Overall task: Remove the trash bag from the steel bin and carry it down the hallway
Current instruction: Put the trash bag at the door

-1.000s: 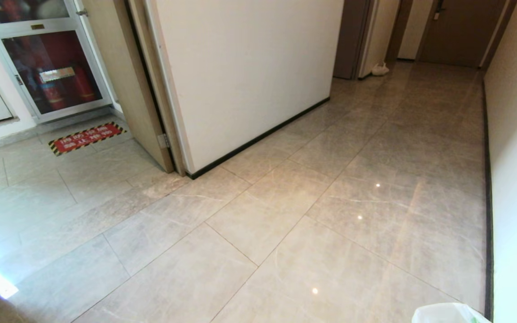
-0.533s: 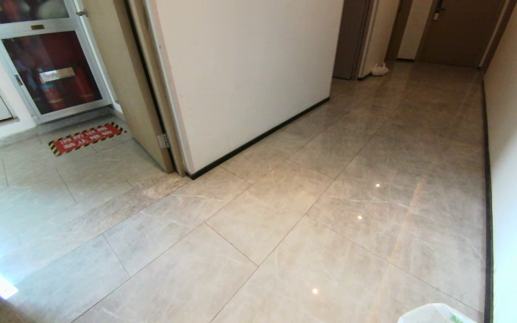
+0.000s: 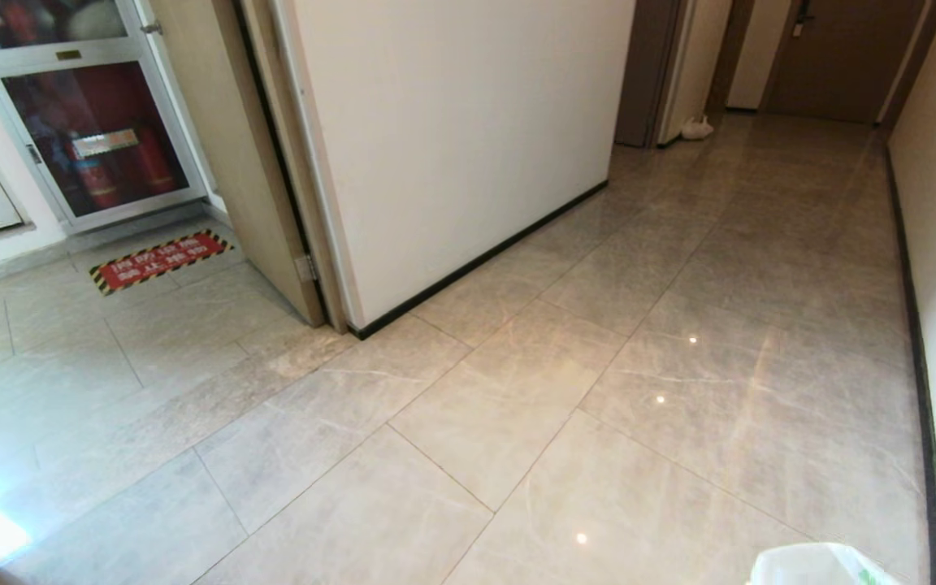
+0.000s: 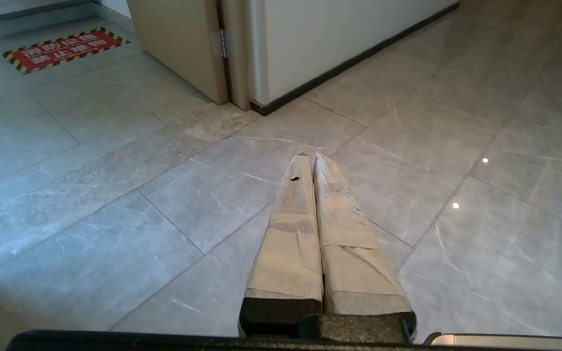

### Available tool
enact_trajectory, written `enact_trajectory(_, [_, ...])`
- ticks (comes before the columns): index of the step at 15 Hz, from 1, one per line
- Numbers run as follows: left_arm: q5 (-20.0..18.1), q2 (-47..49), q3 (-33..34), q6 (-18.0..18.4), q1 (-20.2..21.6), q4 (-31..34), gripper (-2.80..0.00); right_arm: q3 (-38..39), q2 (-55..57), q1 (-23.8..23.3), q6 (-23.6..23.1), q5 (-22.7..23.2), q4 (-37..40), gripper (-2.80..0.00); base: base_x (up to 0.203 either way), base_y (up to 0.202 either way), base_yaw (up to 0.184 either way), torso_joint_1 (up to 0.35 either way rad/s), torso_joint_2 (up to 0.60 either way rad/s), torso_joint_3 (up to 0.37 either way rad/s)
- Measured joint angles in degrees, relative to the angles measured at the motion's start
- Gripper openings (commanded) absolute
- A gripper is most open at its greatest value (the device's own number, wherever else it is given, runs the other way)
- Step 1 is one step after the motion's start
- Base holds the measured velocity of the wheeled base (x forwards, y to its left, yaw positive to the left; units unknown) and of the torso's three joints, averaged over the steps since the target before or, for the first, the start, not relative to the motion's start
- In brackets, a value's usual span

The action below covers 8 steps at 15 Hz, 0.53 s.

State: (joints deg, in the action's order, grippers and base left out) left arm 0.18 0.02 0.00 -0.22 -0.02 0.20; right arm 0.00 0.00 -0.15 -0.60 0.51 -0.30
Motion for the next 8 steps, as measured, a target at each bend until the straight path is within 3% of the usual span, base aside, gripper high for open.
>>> enact_trajectory(2, [-0.01, 0.00, 0.00, 0.04, -0.04, 0.01, -2.80, 0.00, 0.00, 0.04, 0.02, 0.00, -0.02, -2.80, 0.073, 0.092, -0.010, 0.005, 0.00, 0.001])
enact_trajectory(8, [-0.05, 0.00, 0.00, 0.07, 0.07, -0.07, -2.80, 0.00, 0.00, 0.15, 0.02, 0.01, -0.03, -2.80, 0.000, 0.000, 0.000, 0.000, 0.00, 0.000])
